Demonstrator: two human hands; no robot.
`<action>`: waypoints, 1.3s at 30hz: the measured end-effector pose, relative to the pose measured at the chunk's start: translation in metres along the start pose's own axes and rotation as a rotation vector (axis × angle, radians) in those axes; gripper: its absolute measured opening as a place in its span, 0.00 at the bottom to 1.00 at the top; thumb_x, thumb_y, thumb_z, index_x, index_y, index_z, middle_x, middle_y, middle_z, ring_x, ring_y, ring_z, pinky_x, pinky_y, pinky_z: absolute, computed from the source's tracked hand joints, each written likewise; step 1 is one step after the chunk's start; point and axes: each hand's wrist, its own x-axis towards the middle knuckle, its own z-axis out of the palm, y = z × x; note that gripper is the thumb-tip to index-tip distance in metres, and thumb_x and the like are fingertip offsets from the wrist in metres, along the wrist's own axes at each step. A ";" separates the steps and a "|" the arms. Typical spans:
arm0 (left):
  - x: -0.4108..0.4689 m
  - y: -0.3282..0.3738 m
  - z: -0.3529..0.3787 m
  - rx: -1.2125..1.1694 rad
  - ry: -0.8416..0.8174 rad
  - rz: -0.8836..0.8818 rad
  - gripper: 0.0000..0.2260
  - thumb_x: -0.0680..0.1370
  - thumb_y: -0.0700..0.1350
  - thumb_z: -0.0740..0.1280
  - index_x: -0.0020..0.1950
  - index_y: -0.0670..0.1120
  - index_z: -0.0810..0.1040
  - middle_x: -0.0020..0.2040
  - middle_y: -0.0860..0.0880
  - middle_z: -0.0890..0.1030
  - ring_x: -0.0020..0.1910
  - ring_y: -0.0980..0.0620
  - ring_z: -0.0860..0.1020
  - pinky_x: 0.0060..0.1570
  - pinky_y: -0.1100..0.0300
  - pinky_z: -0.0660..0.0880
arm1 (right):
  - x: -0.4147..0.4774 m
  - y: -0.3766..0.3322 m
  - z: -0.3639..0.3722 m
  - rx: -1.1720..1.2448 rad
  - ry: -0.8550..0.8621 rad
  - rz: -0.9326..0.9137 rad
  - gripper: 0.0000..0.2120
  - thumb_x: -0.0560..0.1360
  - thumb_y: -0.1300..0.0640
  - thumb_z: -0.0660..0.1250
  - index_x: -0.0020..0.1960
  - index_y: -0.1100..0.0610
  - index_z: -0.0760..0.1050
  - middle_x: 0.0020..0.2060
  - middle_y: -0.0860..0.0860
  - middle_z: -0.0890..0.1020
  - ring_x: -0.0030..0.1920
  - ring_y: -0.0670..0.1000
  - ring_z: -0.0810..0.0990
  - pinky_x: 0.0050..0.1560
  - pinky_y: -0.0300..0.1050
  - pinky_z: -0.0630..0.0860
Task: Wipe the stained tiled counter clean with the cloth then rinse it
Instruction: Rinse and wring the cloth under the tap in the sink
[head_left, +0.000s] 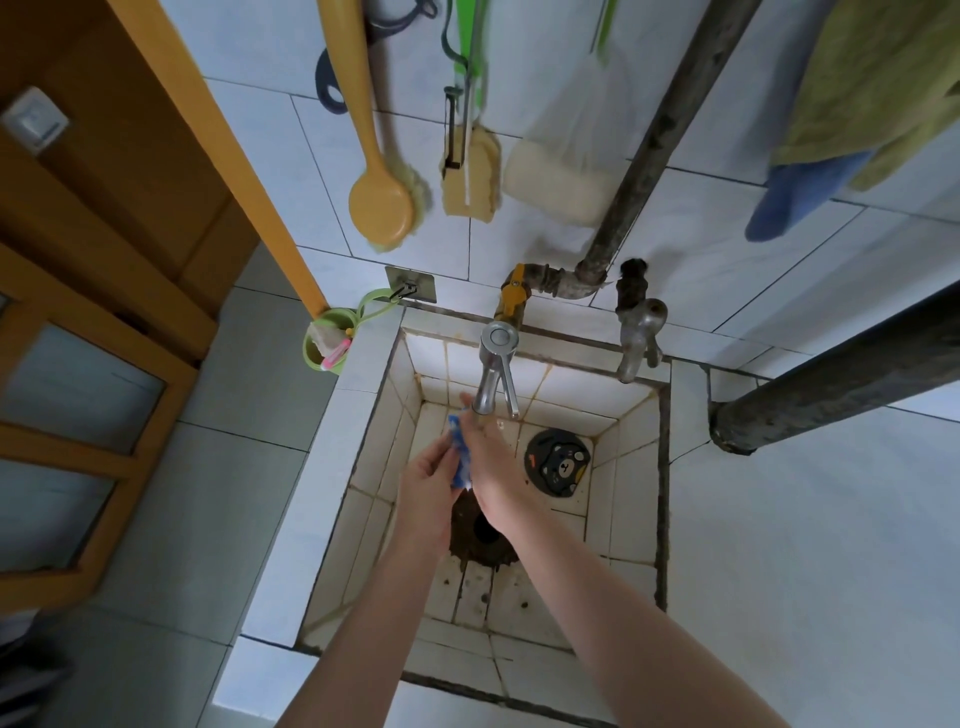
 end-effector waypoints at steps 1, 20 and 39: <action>0.000 0.001 -0.001 0.001 -0.001 -0.005 0.14 0.79 0.35 0.57 0.63 0.41 0.73 0.54 0.45 0.79 0.51 0.52 0.79 0.47 0.64 0.77 | 0.004 -0.001 0.000 -0.019 0.055 0.050 0.15 0.81 0.55 0.55 0.63 0.62 0.70 0.48 0.59 0.77 0.42 0.46 0.74 0.42 0.40 0.72; 0.008 0.015 -0.009 -0.256 -0.053 -0.233 0.14 0.79 0.35 0.57 0.64 0.35 0.70 0.59 0.38 0.76 0.53 0.46 0.78 0.41 0.63 0.80 | -0.001 0.005 -0.026 -0.438 0.107 -0.327 0.10 0.79 0.58 0.61 0.47 0.63 0.77 0.44 0.58 0.82 0.48 0.58 0.81 0.53 0.53 0.78; 0.011 0.015 -0.002 -0.344 -0.024 -0.222 0.14 0.80 0.35 0.57 0.64 0.36 0.71 0.59 0.39 0.77 0.53 0.47 0.78 0.48 0.59 0.77 | -0.009 -0.011 -0.027 -0.229 0.125 -0.396 0.09 0.82 0.55 0.54 0.54 0.56 0.71 0.44 0.46 0.76 0.46 0.42 0.77 0.47 0.34 0.72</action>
